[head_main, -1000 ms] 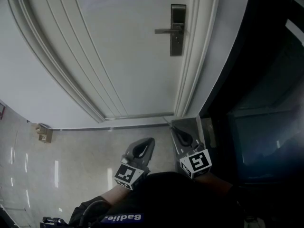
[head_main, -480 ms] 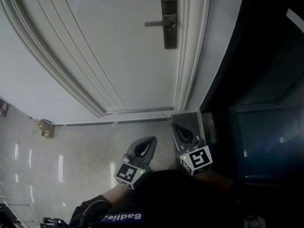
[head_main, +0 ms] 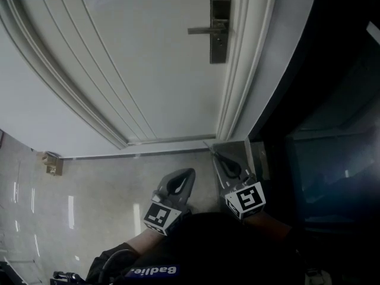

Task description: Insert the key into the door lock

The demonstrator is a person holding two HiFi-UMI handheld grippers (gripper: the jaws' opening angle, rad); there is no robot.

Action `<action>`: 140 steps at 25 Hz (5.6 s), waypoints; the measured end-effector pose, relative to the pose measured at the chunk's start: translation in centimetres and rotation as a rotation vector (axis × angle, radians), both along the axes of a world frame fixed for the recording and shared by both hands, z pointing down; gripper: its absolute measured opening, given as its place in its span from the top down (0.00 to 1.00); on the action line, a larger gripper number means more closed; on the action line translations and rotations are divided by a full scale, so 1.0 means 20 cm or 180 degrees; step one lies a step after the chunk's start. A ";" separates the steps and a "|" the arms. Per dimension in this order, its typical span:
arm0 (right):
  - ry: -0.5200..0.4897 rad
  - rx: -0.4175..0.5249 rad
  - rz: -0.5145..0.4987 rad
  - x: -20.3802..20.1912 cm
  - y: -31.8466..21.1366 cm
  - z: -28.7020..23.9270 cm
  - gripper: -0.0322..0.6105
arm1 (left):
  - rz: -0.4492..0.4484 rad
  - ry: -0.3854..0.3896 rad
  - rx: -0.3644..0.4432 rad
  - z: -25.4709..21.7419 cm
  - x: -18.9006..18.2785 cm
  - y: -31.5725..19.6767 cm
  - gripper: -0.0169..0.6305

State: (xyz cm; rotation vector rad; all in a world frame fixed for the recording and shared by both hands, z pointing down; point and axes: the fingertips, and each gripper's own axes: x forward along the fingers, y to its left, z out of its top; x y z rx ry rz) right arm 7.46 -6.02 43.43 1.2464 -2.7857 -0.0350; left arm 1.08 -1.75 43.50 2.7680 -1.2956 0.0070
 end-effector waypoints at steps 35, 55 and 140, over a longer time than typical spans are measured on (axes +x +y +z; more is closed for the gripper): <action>0.0232 0.0442 0.0566 -0.11 -0.89 -0.30 0.93 | -0.0113 0.0201 0.0013 -0.15 -0.53 -0.72 0.95; 0.0834 0.0891 0.0556 0.15 -1.32 -0.42 0.93 | -0.0243 0.0009 -0.0111 -0.11 -0.26 -0.92 0.95; 0.3881 0.2077 0.1372 0.18 -1.82 -0.47 0.93 | -0.0286 -0.0032 0.0175 -0.31 -0.28 -1.03 0.95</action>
